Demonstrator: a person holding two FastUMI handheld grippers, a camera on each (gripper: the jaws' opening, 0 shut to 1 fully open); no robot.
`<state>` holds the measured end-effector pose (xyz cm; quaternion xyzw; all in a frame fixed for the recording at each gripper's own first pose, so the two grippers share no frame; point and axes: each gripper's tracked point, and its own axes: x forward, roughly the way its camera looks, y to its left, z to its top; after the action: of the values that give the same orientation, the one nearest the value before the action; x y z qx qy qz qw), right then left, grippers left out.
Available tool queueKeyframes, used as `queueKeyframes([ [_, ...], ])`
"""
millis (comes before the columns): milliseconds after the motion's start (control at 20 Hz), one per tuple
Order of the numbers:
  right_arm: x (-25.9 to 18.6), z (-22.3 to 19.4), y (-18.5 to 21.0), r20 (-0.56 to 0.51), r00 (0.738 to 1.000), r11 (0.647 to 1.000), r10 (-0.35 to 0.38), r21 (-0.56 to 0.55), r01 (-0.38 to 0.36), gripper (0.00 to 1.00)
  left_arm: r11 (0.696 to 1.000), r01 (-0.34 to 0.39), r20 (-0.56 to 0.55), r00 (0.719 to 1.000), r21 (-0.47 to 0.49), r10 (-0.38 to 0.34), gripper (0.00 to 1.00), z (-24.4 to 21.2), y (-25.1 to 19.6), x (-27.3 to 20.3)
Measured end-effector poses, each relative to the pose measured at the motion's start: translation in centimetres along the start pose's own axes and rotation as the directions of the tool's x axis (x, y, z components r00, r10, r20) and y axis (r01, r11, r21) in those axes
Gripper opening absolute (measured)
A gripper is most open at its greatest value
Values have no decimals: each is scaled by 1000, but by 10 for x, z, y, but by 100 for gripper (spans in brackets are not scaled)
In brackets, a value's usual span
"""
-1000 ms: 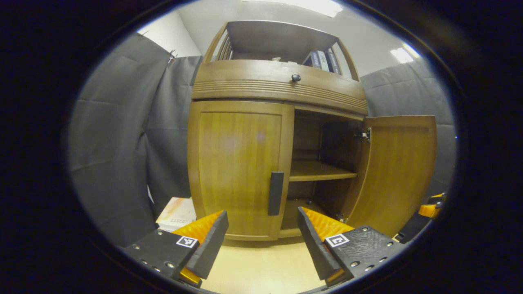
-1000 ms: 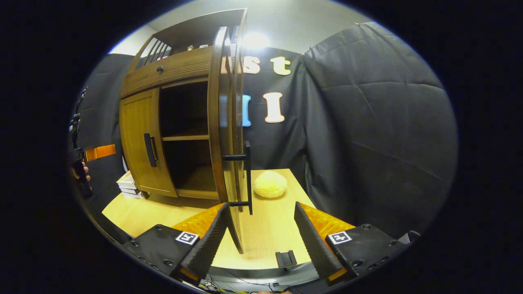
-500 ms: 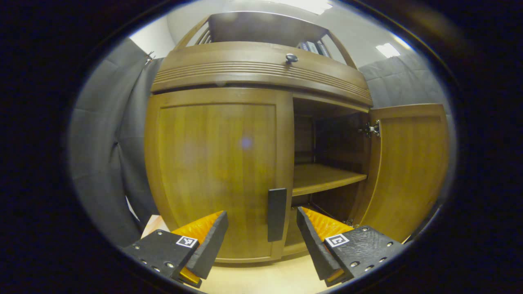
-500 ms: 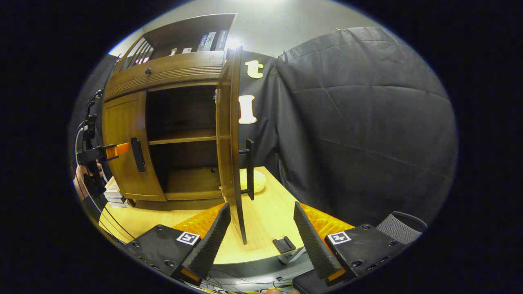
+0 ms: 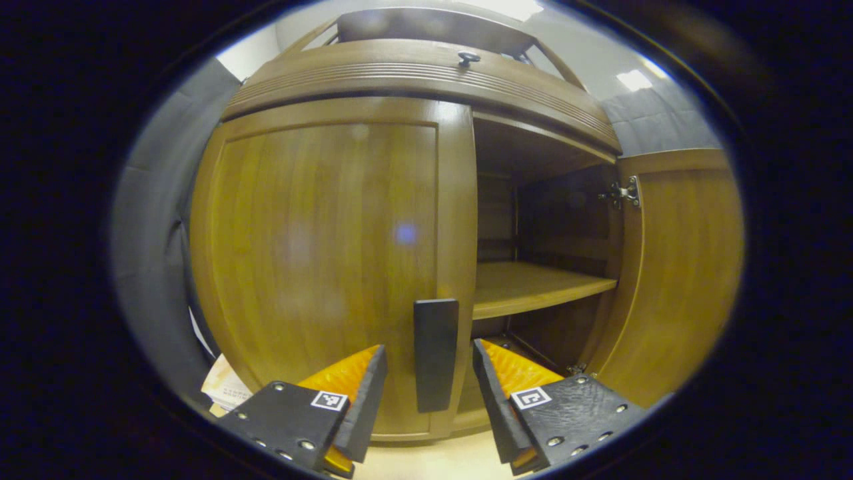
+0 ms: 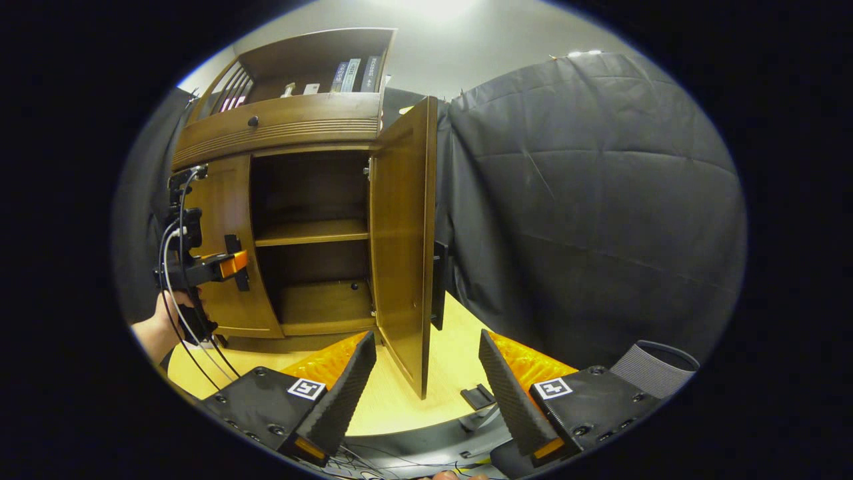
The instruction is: Open the right door of the double-door shoe cabinet with the right hand, and open the left door with the left hand.
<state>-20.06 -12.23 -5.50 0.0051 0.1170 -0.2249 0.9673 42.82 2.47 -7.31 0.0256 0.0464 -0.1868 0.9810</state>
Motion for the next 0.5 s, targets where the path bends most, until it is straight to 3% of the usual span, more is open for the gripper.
queueKeyframes([
  [100, -2, 4, 5, 8, 1000, 1000, 0, 1, 0, 94, 999, -25, -22, 999, 37, 26, 65, -7, 6, 8],
  [300, 8, 10, 9, 33, 999, 1000, 1, 1, -1, 94, 998, -42, -44, 998, -40, 41, 32, -13, 3, 14],
  [500, 33, 14, 22, 50, 998, 999, 47, 25, -48, 94, 998, -58, -46, 997, -10, 58, 29, -10, 2, 12],
])
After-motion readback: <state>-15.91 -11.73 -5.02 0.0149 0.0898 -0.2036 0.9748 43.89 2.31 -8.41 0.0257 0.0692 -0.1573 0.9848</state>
